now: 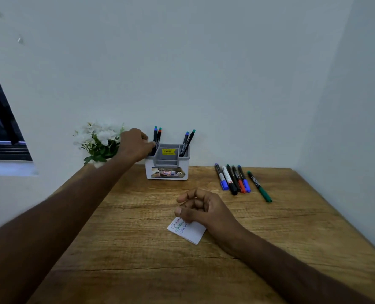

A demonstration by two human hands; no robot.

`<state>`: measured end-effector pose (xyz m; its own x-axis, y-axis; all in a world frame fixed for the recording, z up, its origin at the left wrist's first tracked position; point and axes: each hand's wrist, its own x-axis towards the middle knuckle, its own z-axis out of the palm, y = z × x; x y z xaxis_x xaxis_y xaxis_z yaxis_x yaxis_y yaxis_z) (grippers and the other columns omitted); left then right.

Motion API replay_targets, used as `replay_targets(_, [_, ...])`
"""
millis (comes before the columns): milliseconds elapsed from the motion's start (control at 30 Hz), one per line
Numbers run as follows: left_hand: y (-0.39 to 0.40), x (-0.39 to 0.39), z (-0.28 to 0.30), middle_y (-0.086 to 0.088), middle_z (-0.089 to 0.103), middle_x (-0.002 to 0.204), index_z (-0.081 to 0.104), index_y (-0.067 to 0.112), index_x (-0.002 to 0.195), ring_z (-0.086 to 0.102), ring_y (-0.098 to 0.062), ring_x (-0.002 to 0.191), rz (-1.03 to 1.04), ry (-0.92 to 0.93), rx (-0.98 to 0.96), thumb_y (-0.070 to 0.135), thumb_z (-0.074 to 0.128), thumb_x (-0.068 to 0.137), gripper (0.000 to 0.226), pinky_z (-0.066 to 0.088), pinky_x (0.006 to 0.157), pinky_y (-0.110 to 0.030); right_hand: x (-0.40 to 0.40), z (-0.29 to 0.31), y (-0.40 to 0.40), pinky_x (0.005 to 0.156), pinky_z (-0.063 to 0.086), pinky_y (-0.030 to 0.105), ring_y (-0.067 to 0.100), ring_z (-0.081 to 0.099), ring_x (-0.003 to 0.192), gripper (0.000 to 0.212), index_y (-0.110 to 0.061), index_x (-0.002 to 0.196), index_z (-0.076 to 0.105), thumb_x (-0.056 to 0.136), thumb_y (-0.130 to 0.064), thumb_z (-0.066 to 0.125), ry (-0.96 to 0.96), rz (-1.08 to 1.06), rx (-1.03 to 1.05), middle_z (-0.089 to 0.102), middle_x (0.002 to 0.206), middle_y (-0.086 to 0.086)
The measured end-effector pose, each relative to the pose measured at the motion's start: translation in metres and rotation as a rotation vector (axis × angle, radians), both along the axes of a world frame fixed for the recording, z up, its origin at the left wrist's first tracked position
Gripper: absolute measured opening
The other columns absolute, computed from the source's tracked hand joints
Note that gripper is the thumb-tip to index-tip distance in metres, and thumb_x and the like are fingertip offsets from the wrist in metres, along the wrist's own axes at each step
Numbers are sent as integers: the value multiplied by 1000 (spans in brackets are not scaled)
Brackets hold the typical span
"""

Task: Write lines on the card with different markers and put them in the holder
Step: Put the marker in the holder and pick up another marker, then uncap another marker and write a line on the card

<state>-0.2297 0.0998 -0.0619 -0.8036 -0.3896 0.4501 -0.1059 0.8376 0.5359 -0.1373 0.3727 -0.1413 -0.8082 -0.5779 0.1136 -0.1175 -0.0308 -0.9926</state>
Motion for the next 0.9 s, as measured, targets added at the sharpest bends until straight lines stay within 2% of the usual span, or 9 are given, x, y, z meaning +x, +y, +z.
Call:
replay_targets(67, [9, 20, -1, -11, 73, 93, 73, 3, 113, 69, -25, 87, -58, 151, -128, 20, 75, 91, 28, 55, 83, -35, 0, -1, 0, 86, 58, 33, 19, 75, 90, 29, -17, 104, 74, 80, -26, 88, -7, 5, -17, 77, 86, -1])
replay_targets(133, [29, 54, -15, -1, 67, 86, 74, 16, 106, 63, -14, 75, -216, 241, -203, 12, 69, 91, 15, 53, 73, -32, -2, -3, 0, 83, 57, 34, 22, 74, 89, 26, -17, 98, 75, 78, -28, 87, -14, 3, -43, 77, 87, 2])
replay_targets(267, [67, 122, -60, 18, 66, 90, 73, 38, 100, 61, -1, 82, -499, -10, -137, 21, 74, 90, 19, 41, 65, -13, -4, -5, 0, 77, 58, 31, 22, 73, 84, 6, -10, 94, 72, 92, -8, 78, 31, -65, -92, 79, 87, 7])
replay_targets(367, [73, 132, -83, 26, 63, 104, 69, 45, 113, 59, 5, 96, -668, -159, -153, 37, 73, 92, 23, 47, 76, -16, -8, 3, 3, 81, 60, 28, 12, 73, 85, 4, -12, 97, 76, 94, -16, 76, 177, -315, -19, 79, 93, 1])
replay_targets(467, [67, 121, -88, 27, 57, 113, 66, 48, 122, 55, 3, 105, -712, -149, -257, 44, 66, 95, 27, 50, 85, -21, -29, 9, 21, 95, 56, 33, 6, 65, 103, 21, -20, 114, 74, 98, -34, 70, 559, -634, 402, 76, 110, -3])
replay_targets(533, [61, 116, -92, 29, 55, 116, 65, 47, 125, 54, 1, 109, -716, -151, -271, 49, 60, 96, 30, 50, 87, -23, -51, 3, 39, 117, 40, 48, 27, 50, 136, 50, -23, 137, 62, 97, -53, 61, 724, -800, 860, 58, 146, 13])
replay_targets(567, [58, 116, -94, 29, 55, 116, 65, 47, 126, 53, 0, 109, -718, -149, -264, 51, 57, 96, 32, 49, 87, -24, -61, -1, 47, 122, 30, 55, 38, 40, 145, 61, -24, 144, 56, 96, -62, 56, 657, -835, 1015, 45, 157, 21])
replay_targets(667, [57, 116, -96, 30, 54, 117, 63, 47, 129, 51, 1, 111, -726, -142, -259, 52, 55, 97, 33, 47, 87, -21, -78, -9, 60, 124, 18, 65, 48, 27, 151, 83, -25, 153, 44, 90, -79, 44, 320, -762, 1157, 30, 165, 26])
replay_targets(900, [61, 116, -94, 25, 51, 118, 60, 46, 134, 50, 1, 109, -715, -210, -276, 46, 57, 100, 34, 49, 85, -21, -90, -18, 43, 129, 13, 58, 43, 10, 162, 84, -26, 166, 21, 100, -76, 30, 521, -418, 1150, 21, 174, 15])
